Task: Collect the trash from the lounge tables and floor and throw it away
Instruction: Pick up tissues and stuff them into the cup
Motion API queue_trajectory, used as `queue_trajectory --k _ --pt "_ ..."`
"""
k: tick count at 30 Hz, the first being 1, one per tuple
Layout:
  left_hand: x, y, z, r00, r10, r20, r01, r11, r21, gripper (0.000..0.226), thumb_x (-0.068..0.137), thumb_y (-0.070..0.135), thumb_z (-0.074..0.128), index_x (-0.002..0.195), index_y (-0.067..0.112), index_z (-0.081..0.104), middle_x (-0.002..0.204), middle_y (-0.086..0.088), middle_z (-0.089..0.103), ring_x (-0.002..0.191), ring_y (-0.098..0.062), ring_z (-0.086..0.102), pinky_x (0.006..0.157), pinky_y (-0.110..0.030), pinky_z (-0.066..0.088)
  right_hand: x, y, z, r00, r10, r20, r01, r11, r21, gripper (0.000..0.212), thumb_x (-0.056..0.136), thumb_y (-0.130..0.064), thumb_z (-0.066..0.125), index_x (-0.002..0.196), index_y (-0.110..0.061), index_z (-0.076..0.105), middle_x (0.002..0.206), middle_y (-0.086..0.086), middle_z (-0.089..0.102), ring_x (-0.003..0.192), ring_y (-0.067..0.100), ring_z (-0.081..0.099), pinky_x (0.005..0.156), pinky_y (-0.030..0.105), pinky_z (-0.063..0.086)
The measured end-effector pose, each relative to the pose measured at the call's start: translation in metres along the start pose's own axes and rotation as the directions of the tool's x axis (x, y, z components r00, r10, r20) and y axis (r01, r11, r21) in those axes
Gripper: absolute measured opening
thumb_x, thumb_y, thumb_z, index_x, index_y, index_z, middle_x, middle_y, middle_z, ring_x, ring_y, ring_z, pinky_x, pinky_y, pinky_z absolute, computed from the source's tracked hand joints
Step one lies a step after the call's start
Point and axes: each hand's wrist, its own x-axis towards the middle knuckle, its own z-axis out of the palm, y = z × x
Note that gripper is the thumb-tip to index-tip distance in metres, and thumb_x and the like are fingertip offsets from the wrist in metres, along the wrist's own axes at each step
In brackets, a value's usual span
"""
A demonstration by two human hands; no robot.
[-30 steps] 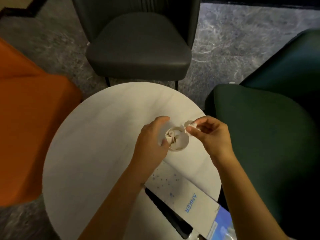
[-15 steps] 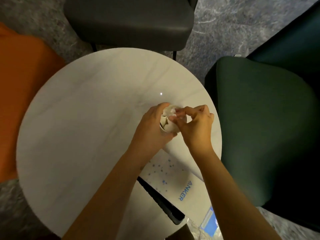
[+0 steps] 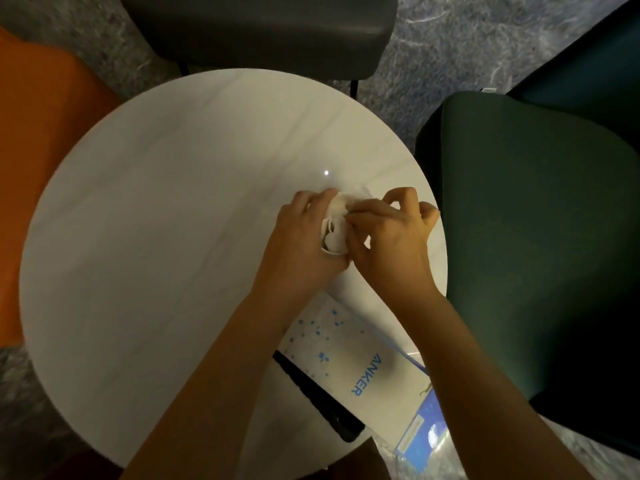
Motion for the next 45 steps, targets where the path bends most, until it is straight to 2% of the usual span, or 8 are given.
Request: queue_trajectory --k 7,10,13,15,19,28,38,45 --pt "-0.007 -0.014 -0.026 0.997 0.004 -0.071 -0.002 1.0 0.031 0.066 0.062 0.027 0.079 0.12 0.015 0.052 0.113 -0.006 0.053 0.103 -0.022 0.051 0.079 -0.023 0.035 -0.021 -0.017 -0.007 0.981 0.192 -0.037 -0.182 0.964 0.194 0.025 0.081 -0.023 0.064 0.105 -0.017 0.064 0.104 0.006 0.06 0.1 0.027 0.049 0.077 0.026 0.018" --pt "-0.013 -0.026 -0.045 0.995 -0.028 -0.096 0.032 0.999 0.039 0.063 0.061 0.022 0.078 0.119 0.018 0.052 0.113 -0.005 0.05 0.104 -0.025 0.051 0.075 -0.017 0.03 -0.035 -0.018 -0.012 0.915 0.329 0.235 -0.391 0.867 0.308 0.036 0.08 -0.036 0.067 0.111 -0.022 0.055 0.102 -0.003 0.056 0.098 0.018 0.052 0.084 0.029 0.029" --pt "-0.018 -0.037 -0.058 0.996 -0.036 -0.085 0.042 0.997 0.066 0.063 0.061 0.019 0.078 0.119 0.017 0.053 0.114 -0.007 0.05 0.106 -0.027 0.05 0.073 -0.014 0.027 -0.051 -0.019 -0.016 0.724 0.352 0.593 -0.536 0.828 0.163 0.069 0.065 -0.054 0.074 0.122 -0.028 0.044 0.112 -0.006 0.053 0.104 0.014 0.051 0.097 0.041 0.038" --pt "-0.023 -0.043 -0.063 0.996 -0.037 -0.079 0.043 0.997 0.067 0.064 0.062 0.018 0.079 0.12 0.015 0.053 0.115 -0.008 0.05 0.105 -0.028 0.05 0.074 -0.015 0.027 -0.064 -0.025 -0.015 0.641 0.357 0.68 -0.524 0.85 0.048 0.09 0.056 -0.06 0.076 0.129 -0.032 0.033 0.124 -0.005 0.049 0.113 0.016 0.048 0.1 0.038 0.033" --pt "-0.035 -0.05 -0.066 0.998 -0.026 -0.058 0.029 0.998 0.052 0.063 0.061 0.016 0.079 0.119 0.014 0.054 0.114 -0.009 0.05 0.104 -0.028 0.051 0.075 -0.016 0.028 -0.096 -0.04 -0.005 0.712 0.376 0.594 -0.404 0.91 -0.092 0.114 0.045 -0.065 0.076 0.137 -0.034 0.016 0.132 -0.007 0.041 0.12 0.02 0.04 0.098 0.037 0.025" --pt "-0.049 -0.054 -0.073 1.0 -0.001 -0.026 0.001 1.0 0.024 0.064 0.062 0.017 0.08 0.12 0.013 0.053 0.114 -0.01 0.05 0.105 -0.027 0.051 0.071 -0.013 0.025 -0.115 -0.07 0.006 0.826 0.43 0.365 -0.413 0.902 -0.127 0.098 0.051 -0.068 0.07 0.129 -0.026 0.028 0.108 -0.006 0.049 0.094 0.02 0.05 0.074 0.03 0.028" --pt "-0.053 -0.073 -0.083 0.999 -0.022 -0.025 0.022 1.0 0.021 0.063 0.062 0.02 0.081 0.119 0.015 0.054 0.113 -0.008 0.052 0.104 -0.021 0.049 0.067 -0.01 0.023 -0.117 -0.09 0.011 0.788 0.462 0.408 -0.454 0.883 -0.122 0.116 0.047 -0.073 0.068 0.141 -0.028 0.018 0.135 -0.006 0.033 0.121 0.019 0.032 0.094 0.035 0.023" --pt "-0.053 -0.079 -0.081 0.999 -0.035 -0.011 0.034 0.999 -0.029 0.066 0.063 0.015 0.08 0.123 0.017 0.052 0.117 -0.006 0.049 0.106 -0.025 0.05 0.075 -0.019 0.03 -0.045 -0.031 0.02 0.738 0.624 0.257 -0.646 0.763 0.005 0.056 0.089 -0.034 0.057 0.138 -0.019 0.034 0.136 0.01 0.043 0.117 0.035 0.044 0.092 0.043 0.035"
